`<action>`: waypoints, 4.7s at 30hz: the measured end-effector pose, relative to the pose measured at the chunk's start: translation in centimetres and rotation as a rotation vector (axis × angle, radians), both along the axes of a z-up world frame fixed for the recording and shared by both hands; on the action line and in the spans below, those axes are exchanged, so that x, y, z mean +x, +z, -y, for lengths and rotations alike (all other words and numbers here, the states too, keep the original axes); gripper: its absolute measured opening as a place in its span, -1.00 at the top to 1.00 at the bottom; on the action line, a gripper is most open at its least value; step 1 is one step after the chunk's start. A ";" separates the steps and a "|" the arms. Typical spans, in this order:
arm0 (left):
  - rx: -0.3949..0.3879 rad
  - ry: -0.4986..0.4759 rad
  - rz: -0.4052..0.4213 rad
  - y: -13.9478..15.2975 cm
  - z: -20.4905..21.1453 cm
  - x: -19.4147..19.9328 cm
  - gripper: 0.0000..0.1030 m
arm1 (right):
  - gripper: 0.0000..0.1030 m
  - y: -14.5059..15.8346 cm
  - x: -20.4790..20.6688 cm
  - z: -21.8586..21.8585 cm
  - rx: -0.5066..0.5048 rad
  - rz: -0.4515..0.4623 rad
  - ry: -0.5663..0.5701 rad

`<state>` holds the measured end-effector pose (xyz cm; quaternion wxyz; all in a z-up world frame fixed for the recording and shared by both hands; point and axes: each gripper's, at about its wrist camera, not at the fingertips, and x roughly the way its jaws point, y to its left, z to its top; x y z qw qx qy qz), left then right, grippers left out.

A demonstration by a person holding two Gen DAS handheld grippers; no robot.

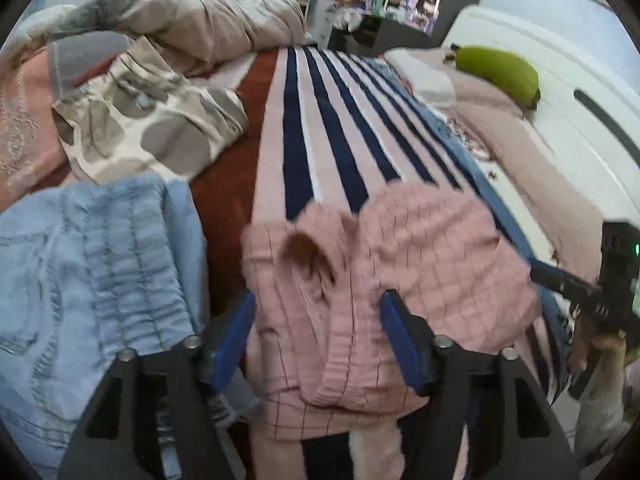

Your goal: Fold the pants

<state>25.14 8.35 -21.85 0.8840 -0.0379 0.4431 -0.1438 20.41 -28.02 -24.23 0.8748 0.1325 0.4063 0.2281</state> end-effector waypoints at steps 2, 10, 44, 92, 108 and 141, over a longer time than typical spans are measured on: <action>0.042 -0.015 0.000 -0.6 0.6 -0.4 -0.21 | -0.31 -1.2 0.6 -0.4 0.033 -0.063 0.035; 0.051 -0.030 0.014 -0.7 0.3 -1.2 -0.21 | 0.43 -4.1 1.0 -3.1 0.070 -0.129 0.080; -0.308 -0.158 -0.180 -2.3 10.0 3.2 0.56 | 0.02 2.0 -9.4 8.2 -0.047 0.037 -0.066; -0.182 -0.378 0.077 3.3 11.3 -3.1 0.39 | 0.02 2.8 -9.2 6.7 -0.006 0.063 -0.031; 0.019 -0.485 0.002 -0.3 15.5 -0.3 0.79 | 0.00 1.9 -8.6 7.1 0.063 0.058 -0.014; 0.049 -0.298 0.062 0.9 13.0 -3.0 0.71 | 0.00 1.6 -8.7 8.9 0.124 0.058 -0.048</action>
